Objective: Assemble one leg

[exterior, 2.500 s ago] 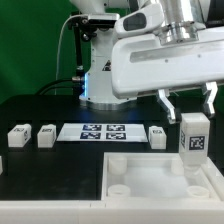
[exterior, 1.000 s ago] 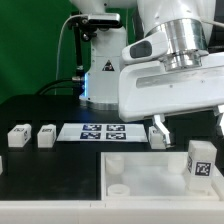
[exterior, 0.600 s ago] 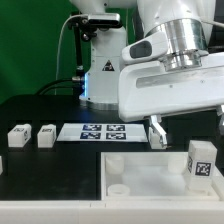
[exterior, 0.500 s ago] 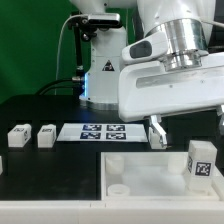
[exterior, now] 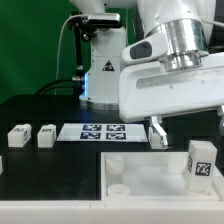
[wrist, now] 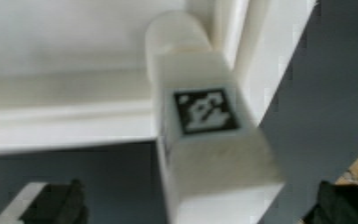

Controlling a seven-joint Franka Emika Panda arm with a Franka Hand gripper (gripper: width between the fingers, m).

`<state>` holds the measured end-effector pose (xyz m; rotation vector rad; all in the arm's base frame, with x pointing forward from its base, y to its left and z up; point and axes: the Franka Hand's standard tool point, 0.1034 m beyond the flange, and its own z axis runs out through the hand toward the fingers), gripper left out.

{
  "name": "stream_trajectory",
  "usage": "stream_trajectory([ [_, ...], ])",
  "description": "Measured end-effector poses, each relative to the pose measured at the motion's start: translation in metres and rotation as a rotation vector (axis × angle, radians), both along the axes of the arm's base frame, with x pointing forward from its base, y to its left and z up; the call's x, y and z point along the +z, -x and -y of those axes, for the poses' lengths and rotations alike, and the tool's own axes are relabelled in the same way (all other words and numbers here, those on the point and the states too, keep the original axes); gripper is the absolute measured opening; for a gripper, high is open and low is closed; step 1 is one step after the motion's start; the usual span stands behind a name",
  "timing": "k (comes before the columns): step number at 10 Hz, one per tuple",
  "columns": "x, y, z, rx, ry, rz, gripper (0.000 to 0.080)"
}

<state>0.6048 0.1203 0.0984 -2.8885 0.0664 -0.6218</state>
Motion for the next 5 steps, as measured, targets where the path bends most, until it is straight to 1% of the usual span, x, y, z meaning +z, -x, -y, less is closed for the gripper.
stream_trajectory([
  [1,0.005,-0.008,-0.004,-0.001,-0.007,0.005,0.0649],
  [2,0.0,-0.008,-0.003,0.001,-0.012,-0.03,0.0649],
  [3,-0.006,-0.005,0.0,0.015,-0.027,-0.14,0.0649],
  [4,-0.008,-0.004,0.004,0.031,-0.042,-0.256,0.0649],
  [5,-0.01,-0.003,0.009,0.048,-0.053,-0.345,0.0649],
])
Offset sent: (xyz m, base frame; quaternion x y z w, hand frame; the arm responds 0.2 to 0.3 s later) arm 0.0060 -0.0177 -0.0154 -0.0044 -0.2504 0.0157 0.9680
